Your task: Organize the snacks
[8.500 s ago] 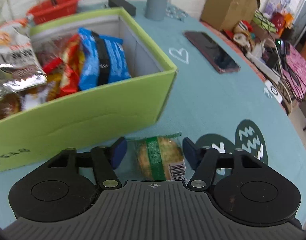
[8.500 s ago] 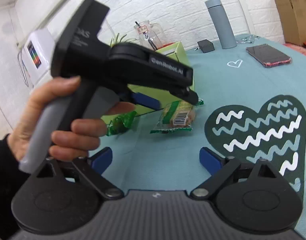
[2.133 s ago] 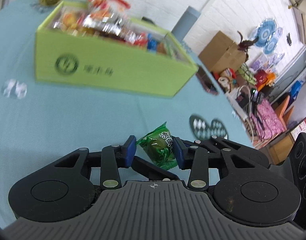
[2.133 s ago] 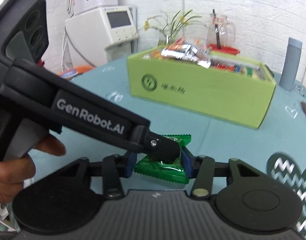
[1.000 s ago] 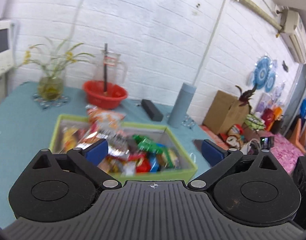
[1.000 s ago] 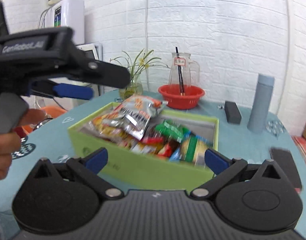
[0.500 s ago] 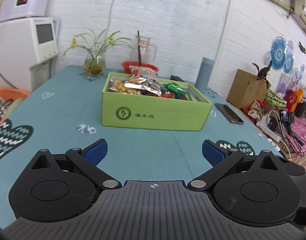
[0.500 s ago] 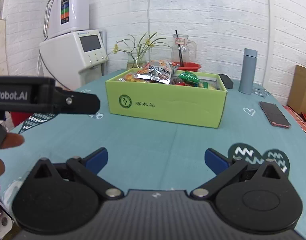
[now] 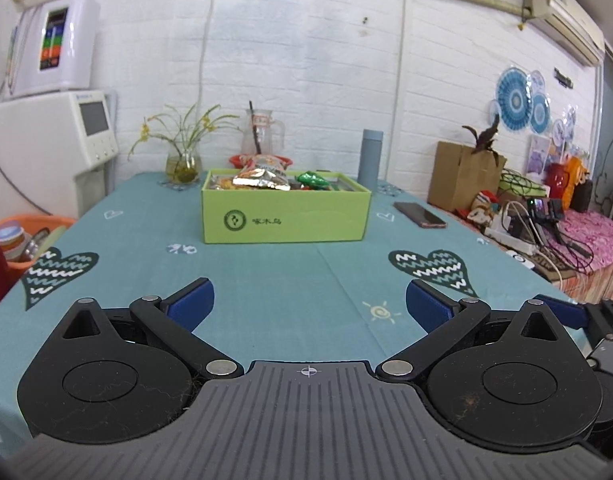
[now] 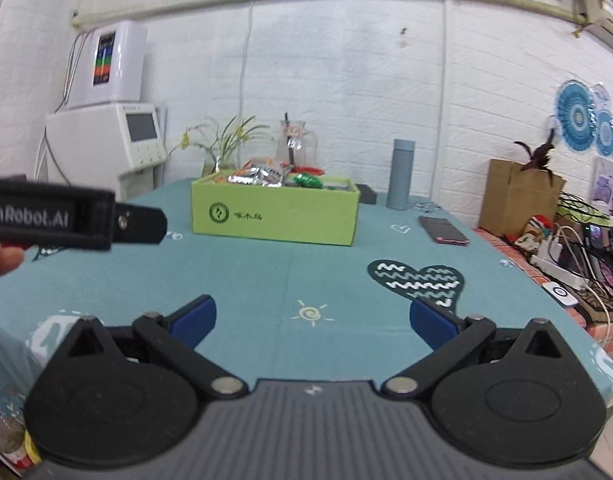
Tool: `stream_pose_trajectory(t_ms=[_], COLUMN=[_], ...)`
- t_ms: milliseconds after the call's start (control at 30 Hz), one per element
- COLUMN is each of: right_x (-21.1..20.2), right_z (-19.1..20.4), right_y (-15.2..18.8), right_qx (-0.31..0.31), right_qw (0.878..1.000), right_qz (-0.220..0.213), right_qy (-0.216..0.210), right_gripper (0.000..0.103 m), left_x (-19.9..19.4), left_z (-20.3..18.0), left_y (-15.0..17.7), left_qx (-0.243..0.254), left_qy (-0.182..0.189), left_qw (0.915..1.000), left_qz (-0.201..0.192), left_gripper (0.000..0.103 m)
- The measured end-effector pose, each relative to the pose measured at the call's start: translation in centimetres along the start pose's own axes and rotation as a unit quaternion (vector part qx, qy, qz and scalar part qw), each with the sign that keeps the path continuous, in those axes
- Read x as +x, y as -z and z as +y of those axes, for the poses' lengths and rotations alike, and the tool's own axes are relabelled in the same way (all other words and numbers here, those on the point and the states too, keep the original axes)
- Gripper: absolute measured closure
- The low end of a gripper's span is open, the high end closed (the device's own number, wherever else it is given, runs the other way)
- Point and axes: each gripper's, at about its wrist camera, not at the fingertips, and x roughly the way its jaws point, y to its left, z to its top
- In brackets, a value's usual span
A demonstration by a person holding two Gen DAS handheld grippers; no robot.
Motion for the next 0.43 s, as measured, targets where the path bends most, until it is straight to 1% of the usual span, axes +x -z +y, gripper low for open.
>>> stream_pose_trajectory(t_ms=[100, 167, 233, 300, 367, 433], right_x=[-2.9, -4.4, -4.7, -4.8, -5.0, -5.0], right_z=[-0.8, -1.4, -1.9, -2.2, -2.3, -2.3], right_y=[1.1, 1.9, 1.5, 1.4, 1.6, 1.6], right_qx=[0.022, 0.042, 0.056, 0.060, 0.053, 0.052], right_qw=[0.999, 0.998, 0.997, 0.997, 0.997, 0.997], right_qz=[-0.024, -0.043, -0.048, -0.048, -0.052, -0.054], right_qy=[0.002, -0.011, -0.023, -0.026, -0.028, -0.019], right_gripper=[0.000, 0.000, 0.000, 0.000, 0.000, 0.000], left_x=[-2.5, -3.9, -4.6, -4.4, -4.2, -4.0], left_z=[-0.7, -0.8, -0.7, -0.6, -0.2, 0.1], left_y=[0.8, 1.3, 1.4, 1.2, 1.2, 1.4], left_qx=[0.007, 0.012, 0.018, 0.016, 0.006, 0.001], left_qy=[0.000, 0.004, -0.010, -0.018, -0.013, -0.006], left_qw=[0.9998, 0.9993, 0.9986, 0.9984, 0.9989, 0.9992], left_qz=[-0.019, -0.034, -0.048, -0.051, -0.045, -0.039], left_gripper=[0.011, 0.011, 0.011, 0.012, 0.012, 0.011])
